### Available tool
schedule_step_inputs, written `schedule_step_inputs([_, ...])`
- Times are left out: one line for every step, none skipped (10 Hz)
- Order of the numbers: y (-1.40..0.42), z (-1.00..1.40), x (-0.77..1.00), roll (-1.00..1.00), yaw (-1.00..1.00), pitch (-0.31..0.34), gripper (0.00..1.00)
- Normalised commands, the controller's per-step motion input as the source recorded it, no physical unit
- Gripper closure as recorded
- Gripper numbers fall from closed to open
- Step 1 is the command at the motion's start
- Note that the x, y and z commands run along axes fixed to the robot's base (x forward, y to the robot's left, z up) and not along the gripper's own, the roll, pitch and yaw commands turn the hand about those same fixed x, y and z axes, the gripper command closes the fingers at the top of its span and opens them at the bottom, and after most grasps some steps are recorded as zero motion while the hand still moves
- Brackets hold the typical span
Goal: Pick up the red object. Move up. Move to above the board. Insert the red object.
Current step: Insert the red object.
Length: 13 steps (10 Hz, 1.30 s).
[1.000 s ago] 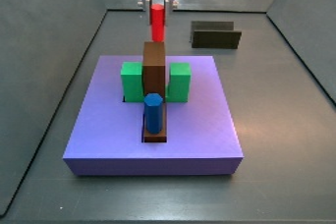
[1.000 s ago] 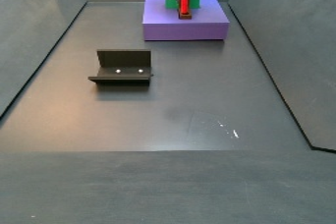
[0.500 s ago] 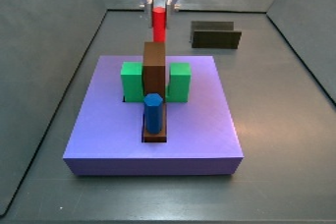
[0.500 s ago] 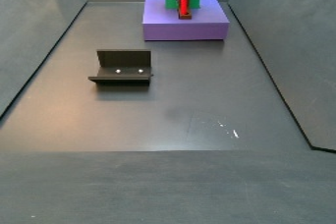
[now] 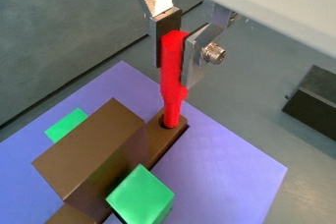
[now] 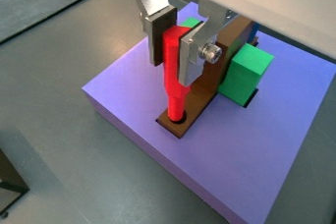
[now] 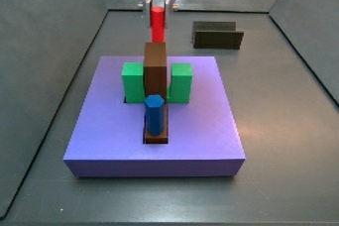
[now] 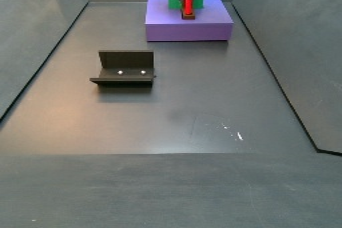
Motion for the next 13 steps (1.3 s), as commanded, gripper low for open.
schedule_step_inputs([-0.01,-0.05,0.21,-0.04,0.0,0.0,1.0])
schedule_step_inputs([0.0,-0.11,0.15,-0.01,0.0,0.0,1.0])
schedule_step_inputs([0.0,-0.07,0.0,0.0,0.0,0.0,1.0])
schedule_step_inputs([0.0,0.05,-0.06,-0.04,-0.04,0.0,1.0])
schedule_step_inputs([0.0,0.27,-0.14,-0.05,-0.04,0.004,1.0])
schedule_step_inputs([0.0,0.27,-0.1,-0.01,0.0,0.0,1.0])
schedule_step_inputs([0.0,0.16,-0.02,-0.01,0.0,0.0,1.0])
schedule_step_inputs([0.0,0.05,0.0,0.0,0.0,0.0,1.0])
schedule_step_inputs([0.0,0.0,0.17,0.0,0.0,0.0,1.0])
schedule_step_inputs([0.0,-0.09,0.09,0.0,0.0,0.0,1.0])
schedule_step_inputs([0.0,-0.09,-0.03,0.0,0.0,0.0,1.0])
schedule_step_inputs([0.0,-0.09,0.0,0.0,0.0,0.0,1.0])
schedule_step_inputs([0.0,-0.05,-0.03,0.0,0.0,0.0,1.0])
